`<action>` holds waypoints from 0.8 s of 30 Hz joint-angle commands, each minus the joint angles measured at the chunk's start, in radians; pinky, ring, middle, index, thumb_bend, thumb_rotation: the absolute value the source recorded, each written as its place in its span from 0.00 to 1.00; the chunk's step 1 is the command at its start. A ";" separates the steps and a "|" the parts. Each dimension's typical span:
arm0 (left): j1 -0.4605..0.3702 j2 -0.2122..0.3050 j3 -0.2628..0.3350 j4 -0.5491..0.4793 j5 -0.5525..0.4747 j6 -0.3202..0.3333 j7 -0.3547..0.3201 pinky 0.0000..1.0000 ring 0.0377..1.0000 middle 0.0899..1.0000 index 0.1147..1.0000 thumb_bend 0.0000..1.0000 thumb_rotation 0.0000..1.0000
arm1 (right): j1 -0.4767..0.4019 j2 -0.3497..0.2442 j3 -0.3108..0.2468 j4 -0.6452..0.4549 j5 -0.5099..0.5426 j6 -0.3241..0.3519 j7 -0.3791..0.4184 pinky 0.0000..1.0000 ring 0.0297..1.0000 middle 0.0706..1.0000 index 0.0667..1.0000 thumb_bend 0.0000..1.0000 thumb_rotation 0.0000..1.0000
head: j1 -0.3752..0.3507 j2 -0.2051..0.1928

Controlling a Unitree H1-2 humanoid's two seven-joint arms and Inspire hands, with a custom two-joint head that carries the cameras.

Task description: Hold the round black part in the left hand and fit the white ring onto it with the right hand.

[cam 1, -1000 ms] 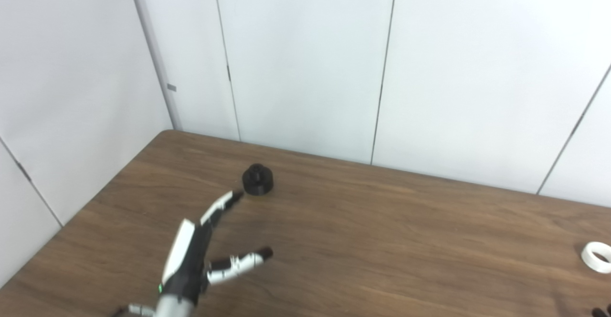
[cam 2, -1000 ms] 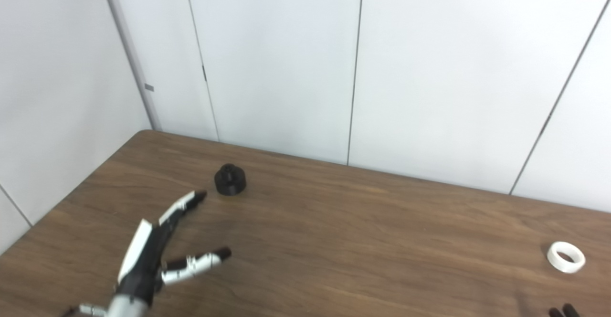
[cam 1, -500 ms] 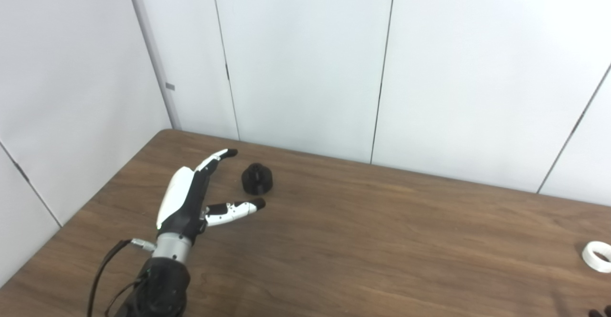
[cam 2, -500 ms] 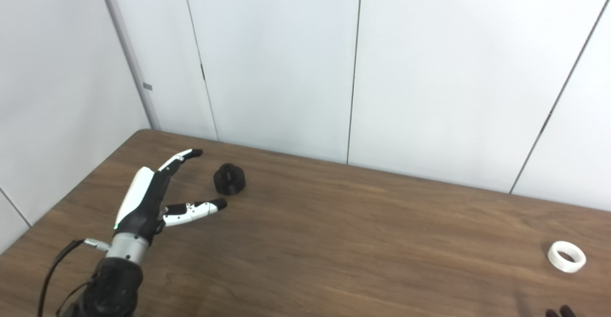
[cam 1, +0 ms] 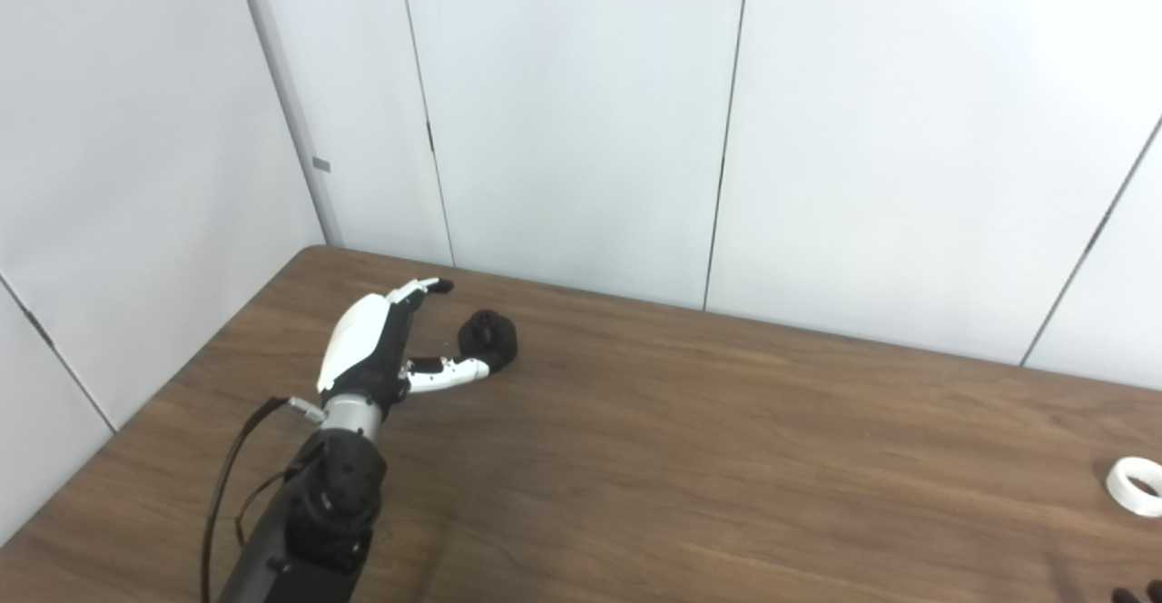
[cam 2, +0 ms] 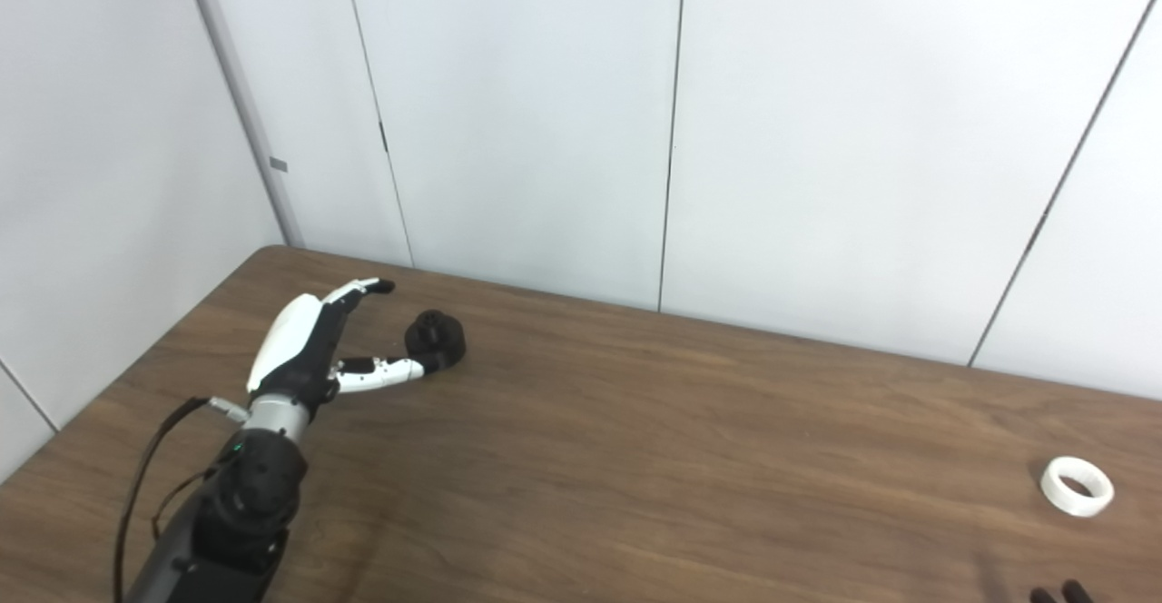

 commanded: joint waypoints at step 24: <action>-0.224 0.101 -0.144 0.383 0.066 -0.055 0.065 1.00 0.95 0.91 0.80 0.93 0.35 | 0.026 0.021 0.005 -0.056 -0.015 -0.013 -0.015 0.94 0.92 0.94 1.00 0.38 1.00 | -0.033 0.013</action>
